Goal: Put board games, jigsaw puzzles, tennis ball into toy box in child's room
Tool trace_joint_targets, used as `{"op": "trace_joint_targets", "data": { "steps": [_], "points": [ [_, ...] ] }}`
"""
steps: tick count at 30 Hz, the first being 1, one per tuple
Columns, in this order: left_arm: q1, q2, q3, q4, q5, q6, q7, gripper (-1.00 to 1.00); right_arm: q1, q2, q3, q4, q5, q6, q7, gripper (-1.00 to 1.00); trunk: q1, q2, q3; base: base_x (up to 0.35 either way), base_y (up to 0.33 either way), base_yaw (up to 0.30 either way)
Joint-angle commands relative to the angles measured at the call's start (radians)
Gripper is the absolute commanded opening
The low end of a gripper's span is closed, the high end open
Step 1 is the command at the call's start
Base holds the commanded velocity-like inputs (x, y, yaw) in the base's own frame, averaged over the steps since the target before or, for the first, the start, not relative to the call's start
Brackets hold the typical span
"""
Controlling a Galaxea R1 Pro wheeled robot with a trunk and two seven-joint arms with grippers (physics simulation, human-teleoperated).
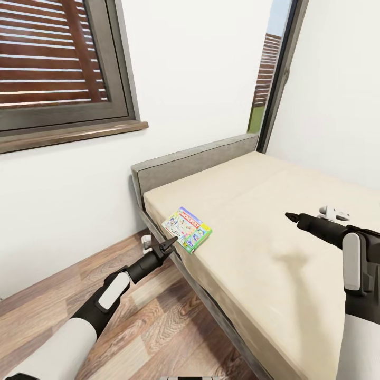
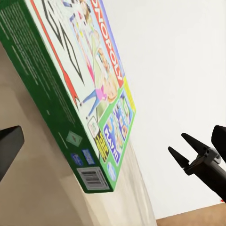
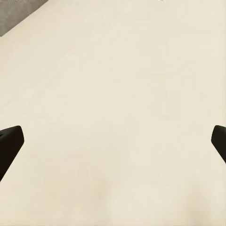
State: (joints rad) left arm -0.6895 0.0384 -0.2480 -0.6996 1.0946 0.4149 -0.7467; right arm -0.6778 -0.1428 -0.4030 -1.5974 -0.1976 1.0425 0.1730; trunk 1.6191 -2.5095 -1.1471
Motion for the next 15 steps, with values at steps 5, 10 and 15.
{"op": "trace_joint_targets", "data": {
  "steps": [5,10,15],
  "points": [
    [-0.002,0.002,-0.003,0.001,0.010,0.006,-0.001,1.00,0.000,0.000,-0.001,-0.004,-0.002,0.005,0.002,1.00,0.000,0.000,-0.001,0.000,0.000,0.000],
    [-0.004,0.007,-0.003,0.002,0.010,0.005,-0.002,1.00,0.000,0.000,-0.001,-0.005,-0.002,0.005,0.002,1.00,0.000,0.000,-0.001,0.000,0.000,0.000],
    [-0.006,0.014,-0.002,0.003,0.013,0.005,-0.002,1.00,0.000,0.000,-0.002,-0.006,-0.002,0.005,0.002,1.00,0.000,0.000,-0.001,0.000,0.000,0.000]
  ]
}}
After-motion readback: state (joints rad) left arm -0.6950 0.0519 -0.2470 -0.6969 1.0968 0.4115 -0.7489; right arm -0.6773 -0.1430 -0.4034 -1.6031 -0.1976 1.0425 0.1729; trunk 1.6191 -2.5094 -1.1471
